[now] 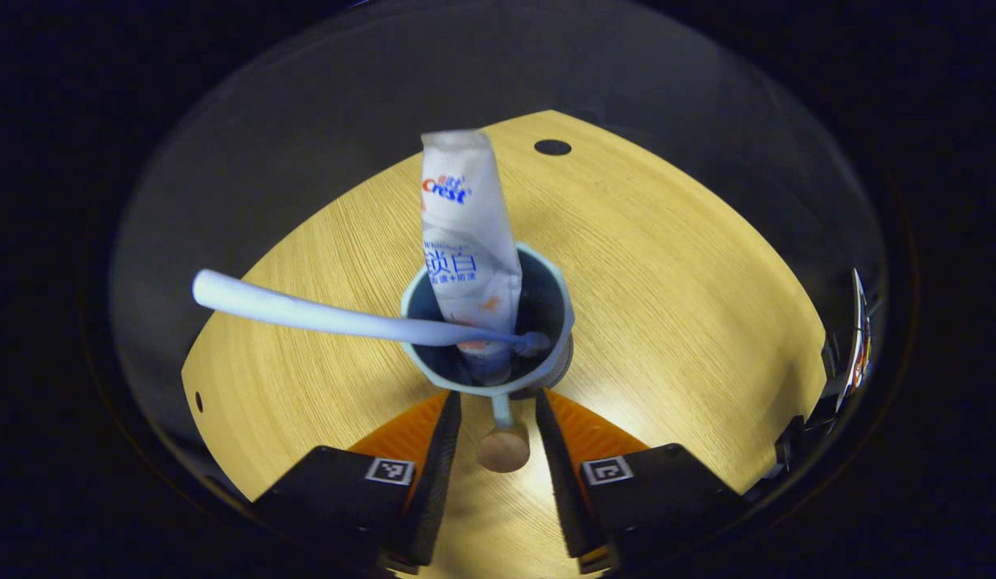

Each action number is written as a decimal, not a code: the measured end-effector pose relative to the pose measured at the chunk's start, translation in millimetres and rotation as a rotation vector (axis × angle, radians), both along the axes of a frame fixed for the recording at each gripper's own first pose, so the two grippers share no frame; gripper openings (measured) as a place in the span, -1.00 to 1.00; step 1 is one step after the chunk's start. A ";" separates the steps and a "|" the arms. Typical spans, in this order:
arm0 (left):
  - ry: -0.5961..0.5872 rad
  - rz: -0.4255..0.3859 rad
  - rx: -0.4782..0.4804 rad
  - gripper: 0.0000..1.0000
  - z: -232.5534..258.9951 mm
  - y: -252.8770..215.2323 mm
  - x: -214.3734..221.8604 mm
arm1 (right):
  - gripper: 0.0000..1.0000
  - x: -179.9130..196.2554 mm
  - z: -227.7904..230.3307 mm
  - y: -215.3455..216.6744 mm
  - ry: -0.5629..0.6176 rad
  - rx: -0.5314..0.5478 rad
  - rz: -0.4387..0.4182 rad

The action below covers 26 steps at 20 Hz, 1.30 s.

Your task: Put the toothbrush and toothpaste on the desktop into the cup, then pick up the cup and place it on the coaster on the desktop.

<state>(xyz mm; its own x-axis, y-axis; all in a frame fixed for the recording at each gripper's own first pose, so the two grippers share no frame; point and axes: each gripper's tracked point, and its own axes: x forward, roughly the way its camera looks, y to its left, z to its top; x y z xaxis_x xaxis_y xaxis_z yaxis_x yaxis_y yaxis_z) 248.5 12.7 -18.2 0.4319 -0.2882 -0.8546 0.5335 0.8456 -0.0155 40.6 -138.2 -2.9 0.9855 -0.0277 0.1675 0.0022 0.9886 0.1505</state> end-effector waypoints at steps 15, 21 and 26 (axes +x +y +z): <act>-0.501 0.252 -0.205 1.00 147.4 112.1 -91.2 | 0.72 -20.5 41.4 69.9 0.031 -0.094 0.009; -0.745 0.432 -0.201 1.00 169.4 191.8 -153.5 | 0.72 -38.1 58.1 102.2 0.013 -0.114 0.019; -0.780 0.513 -0.243 1.00 145.1 215.7 -182.9 | 0.73 -44.1 53.2 123.2 0.018 -0.114 0.040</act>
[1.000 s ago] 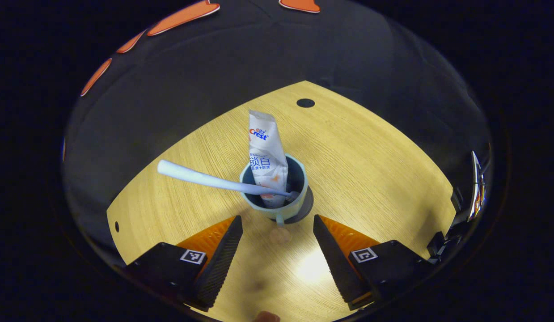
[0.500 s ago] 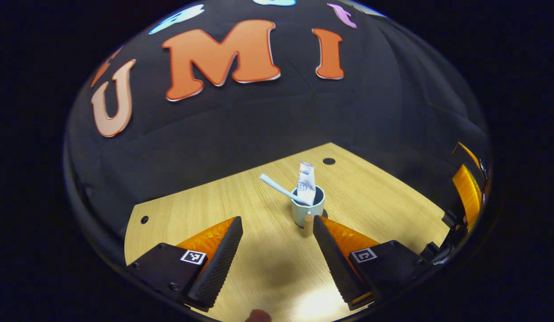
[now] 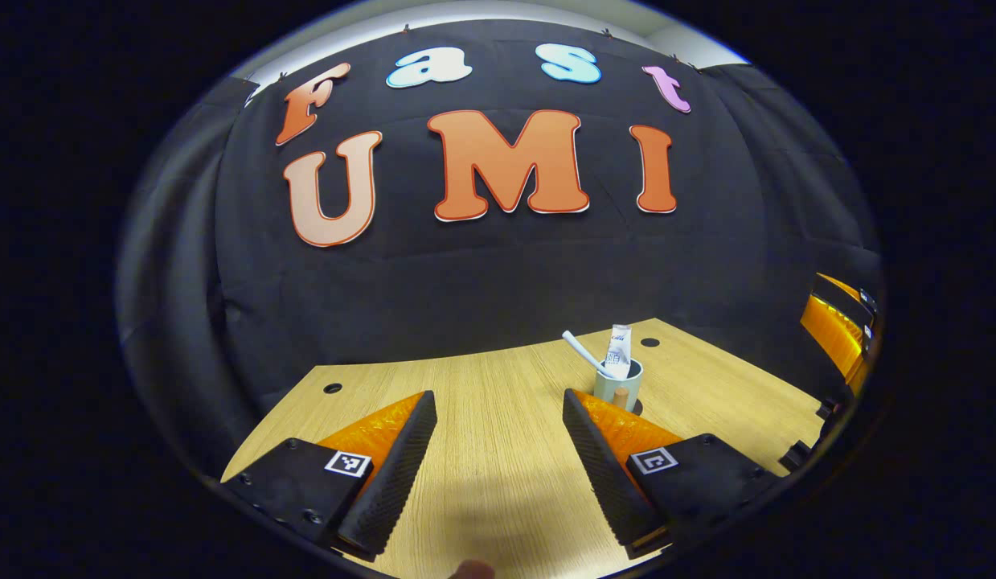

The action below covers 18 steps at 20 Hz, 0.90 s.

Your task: Put the toothbrush and toothpaste on the desktop into the cup, then pick up the cup and place it on the coaster on the desktop.

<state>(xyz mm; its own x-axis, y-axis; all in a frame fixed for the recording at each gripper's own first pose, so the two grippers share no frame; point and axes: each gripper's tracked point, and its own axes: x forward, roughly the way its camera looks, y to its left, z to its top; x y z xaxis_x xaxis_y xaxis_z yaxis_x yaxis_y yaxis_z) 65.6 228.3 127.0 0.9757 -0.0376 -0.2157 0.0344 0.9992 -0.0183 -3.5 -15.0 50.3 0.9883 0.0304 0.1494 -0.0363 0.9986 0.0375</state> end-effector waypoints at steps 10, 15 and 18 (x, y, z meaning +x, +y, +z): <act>-0.198 0.126 -0.054 1.00 11.5 19.2 -26.3 | 0.77 3.2 -21.9 0.8 0.042 0.027 -0.013; -0.235 0.151 -0.054 1.00 11.5 21.0 -29.4 | 0.77 4.9 -26.9 -2.2 0.043 0.050 -0.012; -0.215 0.143 -0.056 1.00 4.5 19.2 -26.1 | 0.77 10.2 -26.3 0.2 0.035 0.049 -0.003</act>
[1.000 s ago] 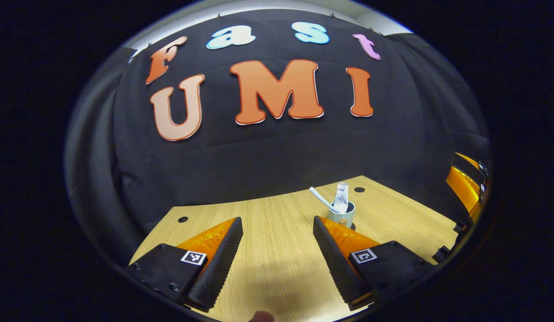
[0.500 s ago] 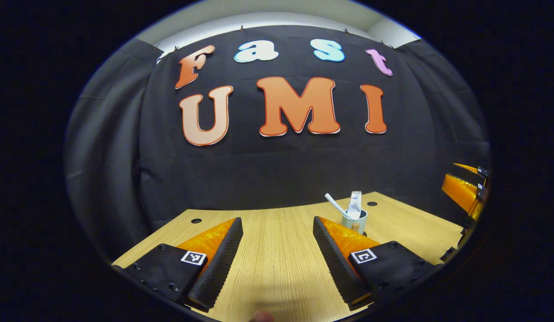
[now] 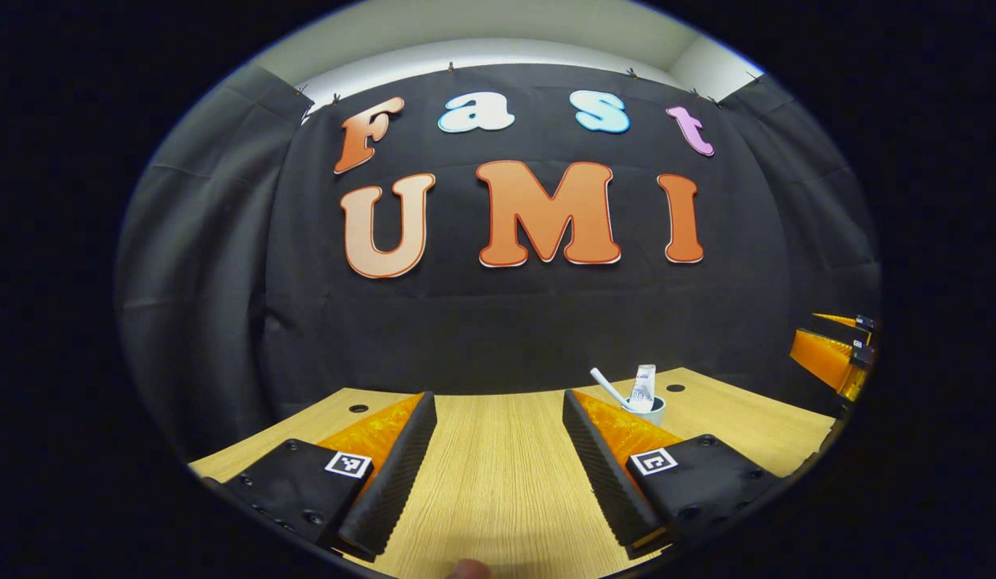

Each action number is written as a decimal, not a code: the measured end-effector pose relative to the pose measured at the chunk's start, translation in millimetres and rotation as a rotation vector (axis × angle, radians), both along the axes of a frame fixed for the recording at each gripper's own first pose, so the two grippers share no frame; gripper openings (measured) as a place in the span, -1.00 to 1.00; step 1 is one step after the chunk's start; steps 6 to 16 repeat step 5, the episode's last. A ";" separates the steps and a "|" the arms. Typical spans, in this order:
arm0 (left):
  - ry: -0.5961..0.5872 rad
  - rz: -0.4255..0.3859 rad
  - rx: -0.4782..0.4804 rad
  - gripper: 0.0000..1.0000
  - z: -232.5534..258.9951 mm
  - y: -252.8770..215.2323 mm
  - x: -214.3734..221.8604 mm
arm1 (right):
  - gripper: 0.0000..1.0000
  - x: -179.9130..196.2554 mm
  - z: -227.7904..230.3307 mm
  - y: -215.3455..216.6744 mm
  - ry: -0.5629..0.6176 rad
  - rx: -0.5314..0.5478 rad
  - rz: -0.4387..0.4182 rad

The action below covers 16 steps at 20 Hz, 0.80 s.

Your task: Put the toothbrush and toothpaste on the desktop into the cup, then pick up the cup and place it on the coaster on the desktop.

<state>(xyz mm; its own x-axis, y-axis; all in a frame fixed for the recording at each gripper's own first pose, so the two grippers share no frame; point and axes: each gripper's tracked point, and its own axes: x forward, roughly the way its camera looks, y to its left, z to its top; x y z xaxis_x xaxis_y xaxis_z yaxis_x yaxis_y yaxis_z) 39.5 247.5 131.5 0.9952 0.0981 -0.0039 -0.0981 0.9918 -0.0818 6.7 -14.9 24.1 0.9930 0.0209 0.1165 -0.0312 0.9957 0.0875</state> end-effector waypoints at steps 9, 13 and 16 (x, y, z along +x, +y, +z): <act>0.008 0.009 0.005 1.00 -1.6 2.0 2.1 | 0.83 2.0 -5.6 0.9 0.011 -0.004 0.006; 0.008 0.009 0.005 1.00 -1.6 2.0 2.1 | 0.83 2.0 -5.6 0.9 0.011 -0.004 0.006; 0.008 0.009 0.005 1.00 -1.6 2.0 2.1 | 0.83 2.0 -5.6 0.9 0.011 -0.004 0.006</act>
